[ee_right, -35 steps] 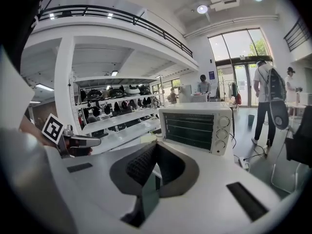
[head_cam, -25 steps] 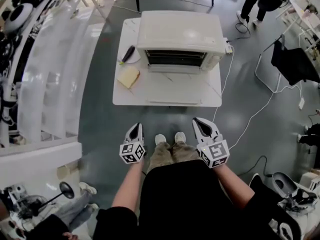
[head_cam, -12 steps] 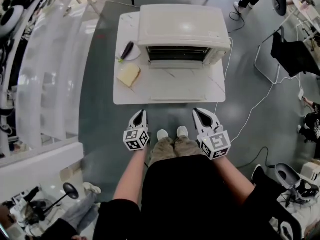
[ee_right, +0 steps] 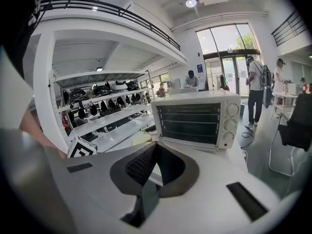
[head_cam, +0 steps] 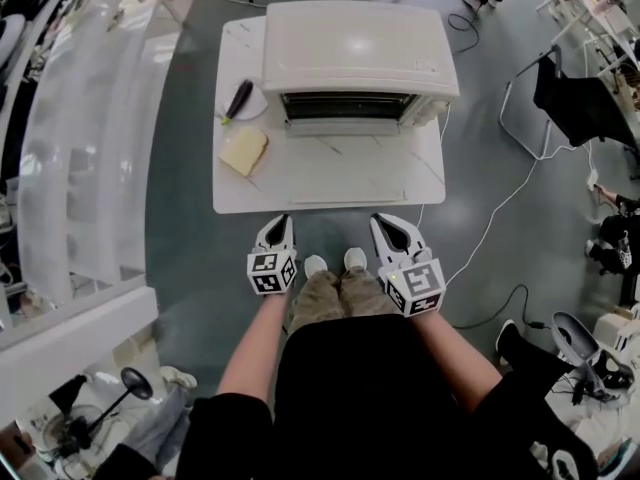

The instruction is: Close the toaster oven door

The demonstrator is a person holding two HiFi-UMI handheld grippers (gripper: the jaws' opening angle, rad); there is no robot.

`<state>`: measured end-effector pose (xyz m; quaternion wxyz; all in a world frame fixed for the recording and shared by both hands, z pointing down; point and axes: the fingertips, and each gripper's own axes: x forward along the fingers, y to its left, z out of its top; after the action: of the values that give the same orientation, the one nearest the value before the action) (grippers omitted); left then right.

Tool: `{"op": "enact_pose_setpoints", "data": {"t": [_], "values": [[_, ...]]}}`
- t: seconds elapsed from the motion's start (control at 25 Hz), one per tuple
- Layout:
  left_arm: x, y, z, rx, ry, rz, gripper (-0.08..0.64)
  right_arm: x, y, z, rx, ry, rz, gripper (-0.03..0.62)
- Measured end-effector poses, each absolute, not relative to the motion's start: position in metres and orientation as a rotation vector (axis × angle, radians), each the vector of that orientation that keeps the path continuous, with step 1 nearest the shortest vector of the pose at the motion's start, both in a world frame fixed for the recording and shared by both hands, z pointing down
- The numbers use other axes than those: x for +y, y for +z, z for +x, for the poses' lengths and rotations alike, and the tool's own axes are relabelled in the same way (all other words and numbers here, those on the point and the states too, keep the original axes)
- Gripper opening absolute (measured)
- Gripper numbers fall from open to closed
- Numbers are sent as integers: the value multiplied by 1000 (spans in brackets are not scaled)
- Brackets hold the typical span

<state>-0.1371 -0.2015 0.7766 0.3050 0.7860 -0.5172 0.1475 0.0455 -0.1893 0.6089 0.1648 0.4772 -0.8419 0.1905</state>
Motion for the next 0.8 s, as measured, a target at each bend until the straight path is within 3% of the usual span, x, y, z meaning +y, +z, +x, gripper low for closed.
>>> {"op": "enact_pose_setpoints", "data": {"t": [0.8], "values": [[-229,841,-111,-1335,438,2068,28,-224,661,44,-2269,529,1388,21]]}}
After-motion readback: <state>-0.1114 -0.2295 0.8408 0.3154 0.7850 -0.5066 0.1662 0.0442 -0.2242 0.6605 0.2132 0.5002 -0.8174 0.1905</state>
